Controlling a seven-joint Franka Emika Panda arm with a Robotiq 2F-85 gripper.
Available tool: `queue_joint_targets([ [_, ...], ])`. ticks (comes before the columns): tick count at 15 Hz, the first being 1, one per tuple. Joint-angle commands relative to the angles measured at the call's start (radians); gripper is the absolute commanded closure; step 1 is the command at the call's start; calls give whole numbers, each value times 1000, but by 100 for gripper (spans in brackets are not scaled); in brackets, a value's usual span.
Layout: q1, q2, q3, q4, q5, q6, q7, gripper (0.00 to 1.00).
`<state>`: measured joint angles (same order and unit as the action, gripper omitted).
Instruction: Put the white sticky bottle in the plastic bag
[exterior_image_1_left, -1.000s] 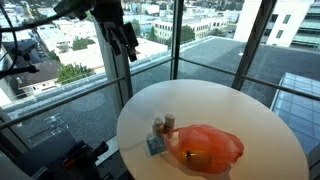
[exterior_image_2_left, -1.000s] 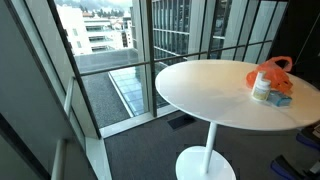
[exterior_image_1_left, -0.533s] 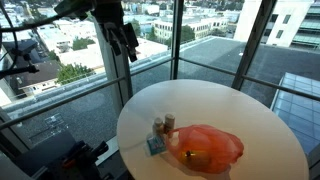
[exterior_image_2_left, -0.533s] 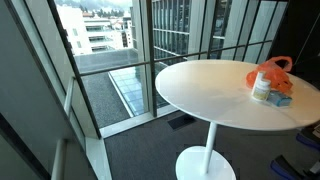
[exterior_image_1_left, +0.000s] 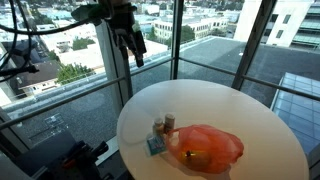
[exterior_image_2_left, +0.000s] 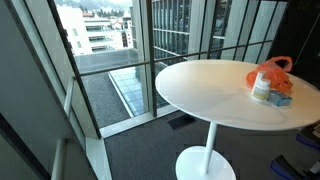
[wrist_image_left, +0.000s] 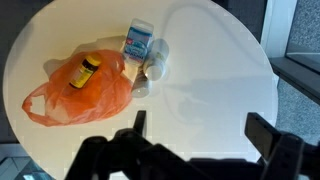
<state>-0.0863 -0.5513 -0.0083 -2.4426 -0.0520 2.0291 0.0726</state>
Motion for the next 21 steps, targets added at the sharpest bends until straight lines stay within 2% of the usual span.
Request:
queue_joint_targets([
  [1,-10,113,-22,68,3,-40,15,0],
  [8,-31,227,-97,20,28,33,-25,0],
  [14,-44,307,-122,-49,4,198,-32,0],
  [21,-43,330,-113,-33,14,185,-2,0],
])
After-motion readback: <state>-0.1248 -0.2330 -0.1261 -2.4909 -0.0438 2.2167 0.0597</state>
